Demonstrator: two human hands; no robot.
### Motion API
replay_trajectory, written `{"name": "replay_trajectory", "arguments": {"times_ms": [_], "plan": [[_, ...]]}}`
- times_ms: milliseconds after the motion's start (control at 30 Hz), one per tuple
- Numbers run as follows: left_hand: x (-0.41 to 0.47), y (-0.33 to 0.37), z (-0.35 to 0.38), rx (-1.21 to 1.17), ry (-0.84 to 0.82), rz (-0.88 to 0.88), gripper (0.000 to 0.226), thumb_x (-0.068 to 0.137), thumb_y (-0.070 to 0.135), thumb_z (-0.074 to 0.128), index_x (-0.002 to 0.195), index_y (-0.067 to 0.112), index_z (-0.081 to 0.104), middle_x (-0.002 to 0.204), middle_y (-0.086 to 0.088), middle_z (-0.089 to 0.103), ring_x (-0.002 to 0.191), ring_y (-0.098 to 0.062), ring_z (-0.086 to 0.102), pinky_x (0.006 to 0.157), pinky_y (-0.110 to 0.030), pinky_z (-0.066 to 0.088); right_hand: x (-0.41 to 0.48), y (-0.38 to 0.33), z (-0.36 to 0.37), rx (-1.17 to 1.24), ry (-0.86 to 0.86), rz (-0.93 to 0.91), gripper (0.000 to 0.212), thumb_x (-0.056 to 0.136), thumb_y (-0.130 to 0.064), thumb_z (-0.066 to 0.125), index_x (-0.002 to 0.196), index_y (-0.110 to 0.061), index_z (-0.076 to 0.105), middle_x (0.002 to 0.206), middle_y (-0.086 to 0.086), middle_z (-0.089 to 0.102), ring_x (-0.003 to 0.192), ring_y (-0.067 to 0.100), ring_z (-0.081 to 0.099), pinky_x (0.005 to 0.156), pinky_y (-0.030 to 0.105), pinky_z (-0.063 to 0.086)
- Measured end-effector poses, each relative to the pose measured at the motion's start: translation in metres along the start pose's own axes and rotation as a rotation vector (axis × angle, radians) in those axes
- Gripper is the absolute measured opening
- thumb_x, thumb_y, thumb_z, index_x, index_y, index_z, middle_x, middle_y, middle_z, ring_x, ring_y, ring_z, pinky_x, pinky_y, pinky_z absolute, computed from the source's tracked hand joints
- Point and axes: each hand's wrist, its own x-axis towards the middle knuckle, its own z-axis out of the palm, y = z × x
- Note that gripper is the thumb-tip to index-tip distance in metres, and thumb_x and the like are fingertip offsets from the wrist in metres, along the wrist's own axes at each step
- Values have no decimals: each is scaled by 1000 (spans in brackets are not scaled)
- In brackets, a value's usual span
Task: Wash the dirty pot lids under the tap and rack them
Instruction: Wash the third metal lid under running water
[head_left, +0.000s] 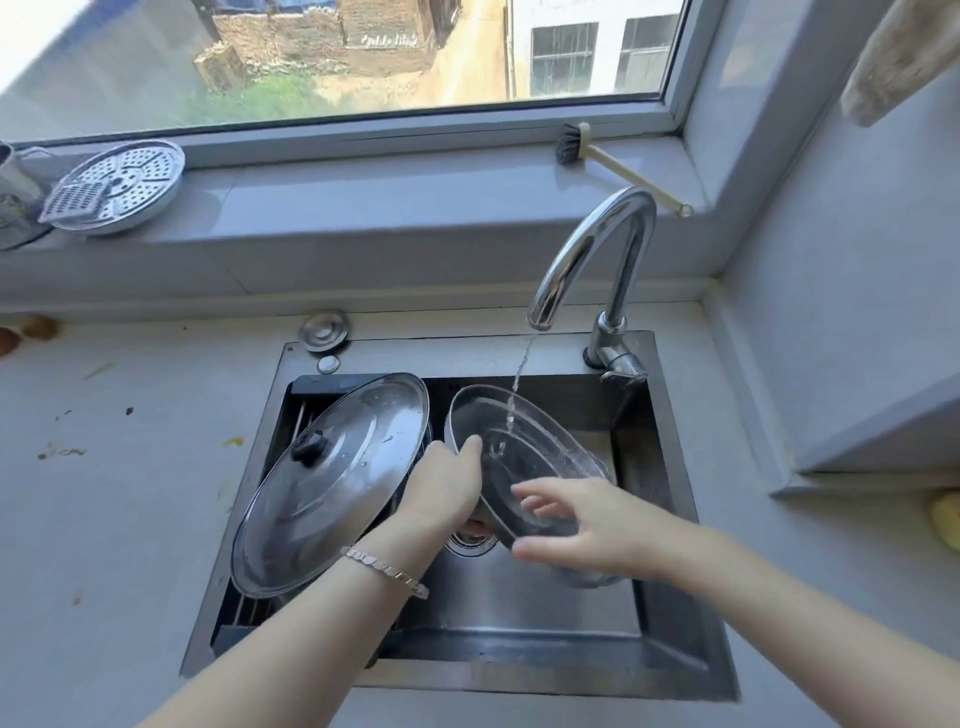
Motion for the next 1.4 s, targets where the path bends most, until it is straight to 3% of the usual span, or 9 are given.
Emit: {"name": "replay_trajectory", "arguments": {"times_ms": [67,167,433,533,667,967,1100,1233,1400], "plan": [[-9,8,2,-120,-61,-37,34,92,31,44,87,-2,50,67,-25,65,65,-42,69,64,-51,58,-6,-9,15,-133,105,-109,47,81,-43,65,123,-27,53,116,-5,63,107,11,58,93,28,45],[-23,22,1,-269,-133,8,34,95,30,42,91,-2,55,74,-20,68,63,-30,70,61,-39,60,-8,-8,15,-171,410,-122,21,87,-23,58,107,-17,59,96,2,70,89,22,63,77,33,46],[-33,7,-2,-115,-99,161,11,94,18,43,84,17,50,85,-7,64,68,-16,65,69,-34,53,-8,25,-22,537,757,205,1,88,-10,55,89,-11,55,77,3,56,68,18,52,56,23,39],[-41,-11,-3,-77,-102,119,11,92,14,43,87,13,53,86,-7,63,68,-16,63,67,-30,51,-4,52,-9,736,760,387,26,81,-15,52,61,-15,37,62,5,32,57,18,31,50,28,21],[-47,-32,-8,-89,-88,80,14,92,9,40,94,7,54,85,-9,61,67,-18,60,61,-27,48,-6,69,1,878,811,485,34,84,-6,48,57,-16,30,58,3,28,51,17,26,48,25,17],[-51,-52,-21,-93,-23,149,13,91,9,44,83,12,54,82,-6,64,68,-16,64,63,-29,48,-28,42,5,484,869,254,14,80,-4,56,83,10,56,67,13,51,61,26,46,58,34,40],[-55,-56,-46,-182,103,226,18,91,4,43,79,14,53,83,-10,64,64,-17,63,59,-29,45,-47,-12,-5,379,780,-36,14,82,0,57,83,-13,65,87,17,69,77,24,62,75,37,51],[-54,-63,-87,-223,287,288,17,92,8,45,82,19,52,88,-5,63,73,-16,64,71,-37,52,-53,-81,-17,435,734,-302,27,83,4,56,83,-21,66,73,-6,69,66,2,60,64,13,48],[-41,-85,-141,-252,436,267,9,93,21,46,96,17,54,94,-4,61,98,-27,60,90,-50,49,-24,-130,-14,720,781,-298,21,86,-1,54,88,-18,67,71,-6,70,66,10,62,62,24,53]]}}
